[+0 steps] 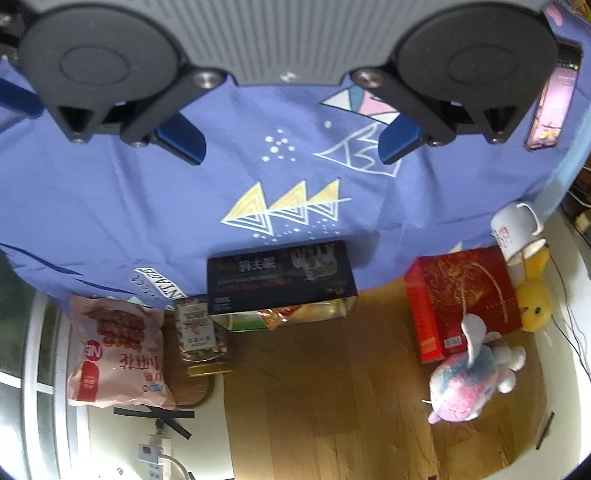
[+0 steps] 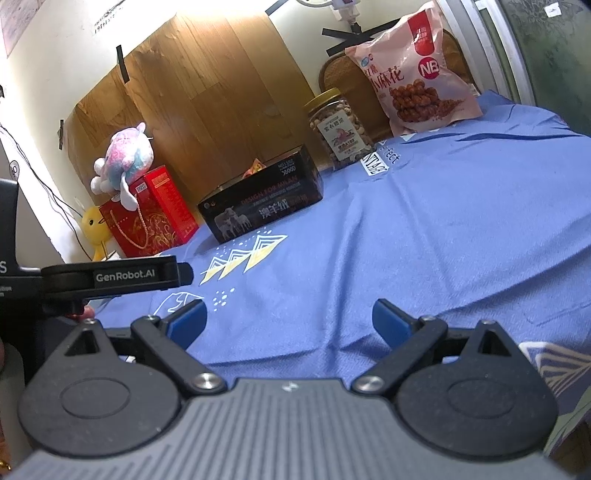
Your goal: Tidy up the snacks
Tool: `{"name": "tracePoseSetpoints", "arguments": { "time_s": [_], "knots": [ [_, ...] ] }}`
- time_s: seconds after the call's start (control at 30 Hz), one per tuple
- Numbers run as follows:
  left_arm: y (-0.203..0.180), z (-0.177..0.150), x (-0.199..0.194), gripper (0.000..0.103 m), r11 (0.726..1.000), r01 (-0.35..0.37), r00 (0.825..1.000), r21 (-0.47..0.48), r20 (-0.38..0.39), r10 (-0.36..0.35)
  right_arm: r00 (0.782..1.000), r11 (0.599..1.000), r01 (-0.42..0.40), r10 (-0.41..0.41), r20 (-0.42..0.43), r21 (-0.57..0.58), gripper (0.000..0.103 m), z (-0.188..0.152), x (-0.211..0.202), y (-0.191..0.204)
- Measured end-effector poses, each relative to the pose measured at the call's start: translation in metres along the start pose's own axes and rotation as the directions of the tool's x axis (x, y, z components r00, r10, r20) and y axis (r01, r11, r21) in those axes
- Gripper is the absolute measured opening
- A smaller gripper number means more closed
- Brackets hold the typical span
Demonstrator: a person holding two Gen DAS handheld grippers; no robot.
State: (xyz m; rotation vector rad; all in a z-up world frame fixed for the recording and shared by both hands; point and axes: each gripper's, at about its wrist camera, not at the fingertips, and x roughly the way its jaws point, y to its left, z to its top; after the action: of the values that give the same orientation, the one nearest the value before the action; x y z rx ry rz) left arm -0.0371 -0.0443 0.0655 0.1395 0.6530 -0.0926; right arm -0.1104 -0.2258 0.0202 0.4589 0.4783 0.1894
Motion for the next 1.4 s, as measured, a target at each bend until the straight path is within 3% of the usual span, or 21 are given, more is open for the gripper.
{"name": "tracePoseSetpoints", "arguments": {
  "time_s": [0.6,1.03,1.4],
  "knots": [
    [0.0,-0.003,0.002,0.103,0.999,0.031,0.999,-0.022,-0.021,-0.032,1.0,1.0,-0.025,0.026,-0.003,0.008,0.098,-0.001,0.002,-0.005],
    [0.003,-0.004,0.003,0.103,1.0,0.007,0.999,-0.029,-0.032,-0.008,0.999,0.999,-0.039,0.039,0.005,-0.004,0.097,0.003,0.008,-0.004],
    [-0.006,-0.005,0.022,0.103,1.0,0.021,0.994,-0.01,-0.108,-0.022,0.999,1.0,-0.01,0.01,0.042,-0.001,0.097,0.011,0.009,-0.018]
  ]
}}
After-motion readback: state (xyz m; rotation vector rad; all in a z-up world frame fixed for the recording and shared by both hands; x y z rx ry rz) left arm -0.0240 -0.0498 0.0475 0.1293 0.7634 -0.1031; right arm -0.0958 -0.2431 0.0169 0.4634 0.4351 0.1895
